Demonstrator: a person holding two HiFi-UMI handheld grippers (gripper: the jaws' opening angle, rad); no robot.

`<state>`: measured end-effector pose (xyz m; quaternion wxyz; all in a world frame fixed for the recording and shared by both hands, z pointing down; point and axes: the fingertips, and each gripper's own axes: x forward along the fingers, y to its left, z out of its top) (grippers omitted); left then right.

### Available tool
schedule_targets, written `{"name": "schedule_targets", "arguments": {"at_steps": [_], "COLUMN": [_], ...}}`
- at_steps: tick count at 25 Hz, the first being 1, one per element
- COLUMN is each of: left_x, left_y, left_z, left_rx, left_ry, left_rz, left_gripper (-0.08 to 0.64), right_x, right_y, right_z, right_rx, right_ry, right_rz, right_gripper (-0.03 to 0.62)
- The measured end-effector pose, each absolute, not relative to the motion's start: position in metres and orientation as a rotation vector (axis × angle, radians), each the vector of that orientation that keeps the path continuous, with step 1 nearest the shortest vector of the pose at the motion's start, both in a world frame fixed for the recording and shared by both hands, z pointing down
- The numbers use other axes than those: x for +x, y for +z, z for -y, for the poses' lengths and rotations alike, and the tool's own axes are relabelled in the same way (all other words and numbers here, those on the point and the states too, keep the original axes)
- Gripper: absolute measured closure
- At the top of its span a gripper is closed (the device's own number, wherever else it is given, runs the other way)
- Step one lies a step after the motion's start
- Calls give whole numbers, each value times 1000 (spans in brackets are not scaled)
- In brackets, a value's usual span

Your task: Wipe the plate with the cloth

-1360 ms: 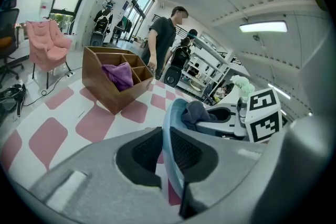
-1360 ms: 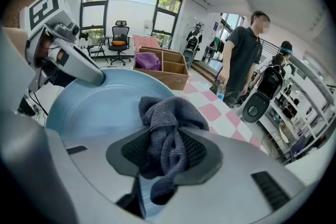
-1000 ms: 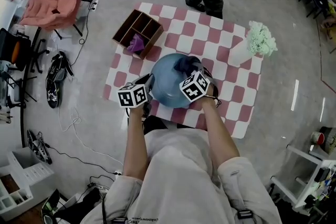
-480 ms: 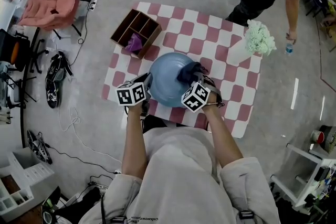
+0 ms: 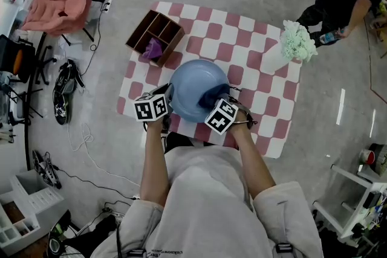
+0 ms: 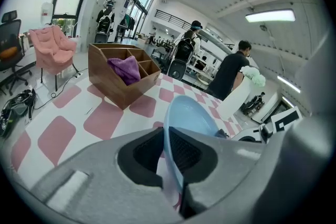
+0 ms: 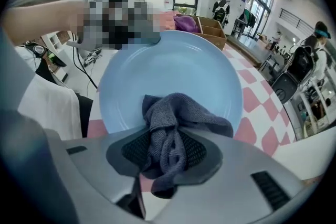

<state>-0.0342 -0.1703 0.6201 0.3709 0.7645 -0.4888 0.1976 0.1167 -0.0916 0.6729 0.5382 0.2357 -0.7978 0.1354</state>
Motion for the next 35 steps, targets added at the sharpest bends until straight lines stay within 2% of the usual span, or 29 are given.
{"name": "schedule_targets", "arguments": {"at_steps": [15,22,35], "left_x": [-33,-29,-31], "left_y": [615,611,609], "left_z": [169,170,162], "left_rx": [1982,2012,2001], "left_ry": [565,574,580], "left_rz": [1278,1286,1290], "left_gripper": [529,529,528], "right_x": [49,22,11], "right_y": [660,645,626], "right_z": [55,87,145], "right_rx": [233,382,615], "right_ry": [442,292,243], "right_rz": [2077,2191,2253], "right_gripper": [459,459,459]}}
